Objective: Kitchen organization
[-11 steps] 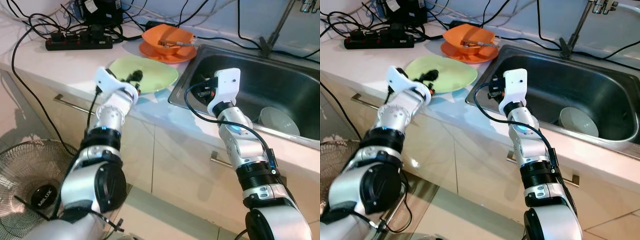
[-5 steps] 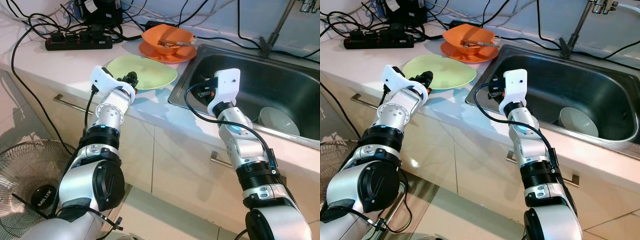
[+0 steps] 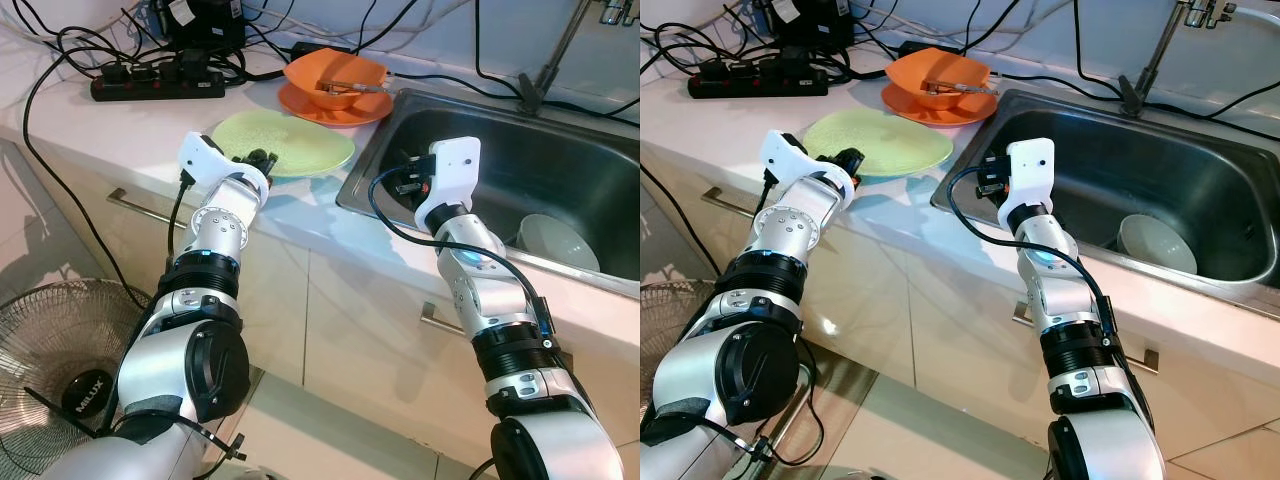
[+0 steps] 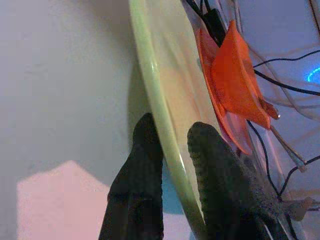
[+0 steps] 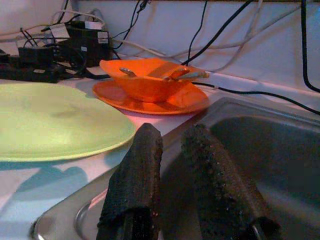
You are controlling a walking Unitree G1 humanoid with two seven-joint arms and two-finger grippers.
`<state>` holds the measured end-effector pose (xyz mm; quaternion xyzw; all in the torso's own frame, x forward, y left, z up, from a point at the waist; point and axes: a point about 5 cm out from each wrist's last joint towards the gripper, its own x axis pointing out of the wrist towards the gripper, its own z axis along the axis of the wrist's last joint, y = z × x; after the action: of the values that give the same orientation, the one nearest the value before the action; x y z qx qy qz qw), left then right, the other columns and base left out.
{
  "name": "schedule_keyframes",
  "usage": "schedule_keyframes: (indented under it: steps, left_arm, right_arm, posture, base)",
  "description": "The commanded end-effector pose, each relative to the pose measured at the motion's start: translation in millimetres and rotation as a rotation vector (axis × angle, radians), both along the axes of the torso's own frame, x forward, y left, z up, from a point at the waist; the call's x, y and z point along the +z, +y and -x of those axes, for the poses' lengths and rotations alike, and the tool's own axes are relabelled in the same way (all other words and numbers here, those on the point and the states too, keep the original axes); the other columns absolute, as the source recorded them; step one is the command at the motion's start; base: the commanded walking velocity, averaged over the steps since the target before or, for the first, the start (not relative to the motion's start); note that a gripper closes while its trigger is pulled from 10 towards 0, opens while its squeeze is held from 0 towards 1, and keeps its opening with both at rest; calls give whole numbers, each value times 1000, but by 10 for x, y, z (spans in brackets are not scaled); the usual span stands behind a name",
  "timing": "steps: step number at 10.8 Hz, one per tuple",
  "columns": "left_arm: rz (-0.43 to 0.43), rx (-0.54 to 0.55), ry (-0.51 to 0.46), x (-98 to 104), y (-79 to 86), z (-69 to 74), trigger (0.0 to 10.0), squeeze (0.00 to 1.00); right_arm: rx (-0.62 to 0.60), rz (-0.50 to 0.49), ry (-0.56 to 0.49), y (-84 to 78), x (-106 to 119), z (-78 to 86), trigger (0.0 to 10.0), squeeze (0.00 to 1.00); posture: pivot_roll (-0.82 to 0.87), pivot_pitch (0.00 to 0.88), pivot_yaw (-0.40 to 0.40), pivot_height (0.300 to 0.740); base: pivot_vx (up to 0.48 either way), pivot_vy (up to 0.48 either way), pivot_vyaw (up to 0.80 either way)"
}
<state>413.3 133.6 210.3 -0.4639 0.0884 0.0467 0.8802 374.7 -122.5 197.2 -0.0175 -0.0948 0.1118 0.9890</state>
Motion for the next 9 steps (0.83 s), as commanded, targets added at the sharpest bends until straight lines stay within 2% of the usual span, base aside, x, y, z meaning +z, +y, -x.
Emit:
schedule_keyframes:
  steps: [1, 4, 5, 7, 9]
  left_arm:
    - [-22, 10, -32, 125, -6, -19, 0, 0]
    - [-36, 44, -19, 122, 29, -6, 0, 0]
    - [-74, 68, -31, 153, 43, 27, 0, 0]
    - [-115, 109, -86, 177, 83, 141, 0, 0]
    - [-119, 172, -139, 222, 165, 267, 0, 0]
  right_arm:
    - [-10, 0, -3, -30, 24, -6, 10000, 0]
    - [-5, 2, -1, -18, 19, -7, 10000, 0]
    - [-4, 2, -1, -16, 20, -8, 10000, 0]
    - [-1, 2, -1, -12, 20, -11, 10000, 0]
    - [1, 2, 0, -11, 22, -19, 10000, 0]
  posture:
    - [86, 75, -30, 740]
    - [89, 69, -30, 740]
    - [92, 68, -31, 740]
    - [93, 65, -33, 740]
    - [106, 55, -41, 740]
  base:
    - [0, 0, 0]
    - [0, 0, 0]
    - [0, 0, 0]
    - [0, 0, 0]
    - [0, 0, 0]
